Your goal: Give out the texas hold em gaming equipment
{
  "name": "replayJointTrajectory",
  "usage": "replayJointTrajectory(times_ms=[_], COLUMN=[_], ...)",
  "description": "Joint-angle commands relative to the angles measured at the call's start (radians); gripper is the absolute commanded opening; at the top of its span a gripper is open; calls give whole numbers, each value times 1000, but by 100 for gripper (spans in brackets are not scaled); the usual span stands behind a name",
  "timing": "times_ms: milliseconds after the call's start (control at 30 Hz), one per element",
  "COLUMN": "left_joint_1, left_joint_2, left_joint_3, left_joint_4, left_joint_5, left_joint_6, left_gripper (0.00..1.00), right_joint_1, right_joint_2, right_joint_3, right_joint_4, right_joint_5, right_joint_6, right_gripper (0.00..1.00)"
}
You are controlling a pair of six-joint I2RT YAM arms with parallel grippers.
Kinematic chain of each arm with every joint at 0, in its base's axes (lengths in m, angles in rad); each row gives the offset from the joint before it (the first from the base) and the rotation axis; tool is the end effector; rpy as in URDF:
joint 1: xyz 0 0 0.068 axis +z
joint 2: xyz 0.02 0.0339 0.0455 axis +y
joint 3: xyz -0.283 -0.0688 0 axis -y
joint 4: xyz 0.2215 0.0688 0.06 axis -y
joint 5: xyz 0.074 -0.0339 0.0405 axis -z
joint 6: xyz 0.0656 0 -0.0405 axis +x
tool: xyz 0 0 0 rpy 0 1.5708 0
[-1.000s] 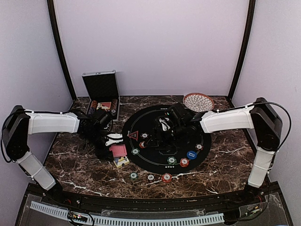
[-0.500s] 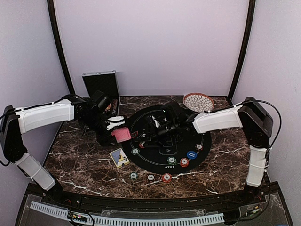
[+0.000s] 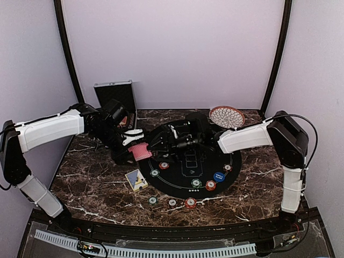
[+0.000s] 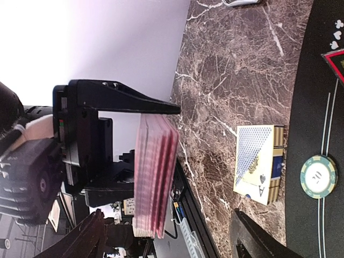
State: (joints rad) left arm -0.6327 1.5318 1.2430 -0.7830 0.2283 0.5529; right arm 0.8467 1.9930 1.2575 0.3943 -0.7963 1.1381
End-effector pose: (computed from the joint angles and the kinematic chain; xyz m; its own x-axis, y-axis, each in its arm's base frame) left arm 0.2367 -0.1920 0.2696 -0.2542 0.8207 -0.5116 0.9364 0.3413 0.0822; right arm 0.2653 0.3707 0.2274 -0.9736 -0.1426 -0.1780 -0.2055 0.2103 0.9558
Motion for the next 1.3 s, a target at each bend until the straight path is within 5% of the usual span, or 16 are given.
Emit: replayJointTrajectory(times_ms=[0,533,833,967,1100,1167,1267], left_joint_1=[-11,-19,-20,-22,-22,-23,-24], left_joint_2=[-46,-43,-27,-20,-22,-22,-12], left_joint_3=[38,53,78,95,103,106,109], left_joint_4=[-24,-20,-2,5,-4,-9,-3], left_joint_5=[27,28,23,25,62,91,124], left_joint_6=[-13,-9,-20,-32,-22,-13,-9], left_gripper=[9,8,10,25,74,87,93], right_joint_1=[-3,32,37,34,32,32,32], right_joint_2=[23,130,152,151,148,145,141], right_joint_3=[31,176,166,160,156,153,148], right_joint_4=[89,118,204,208,218,222,229], right_joint_5=[-27,-62,-83,-81,-80,-80,-80], right_joint_6=[43,105,169,173,181,183,187], right_gripper=[80,62,30,22,20,19,18])
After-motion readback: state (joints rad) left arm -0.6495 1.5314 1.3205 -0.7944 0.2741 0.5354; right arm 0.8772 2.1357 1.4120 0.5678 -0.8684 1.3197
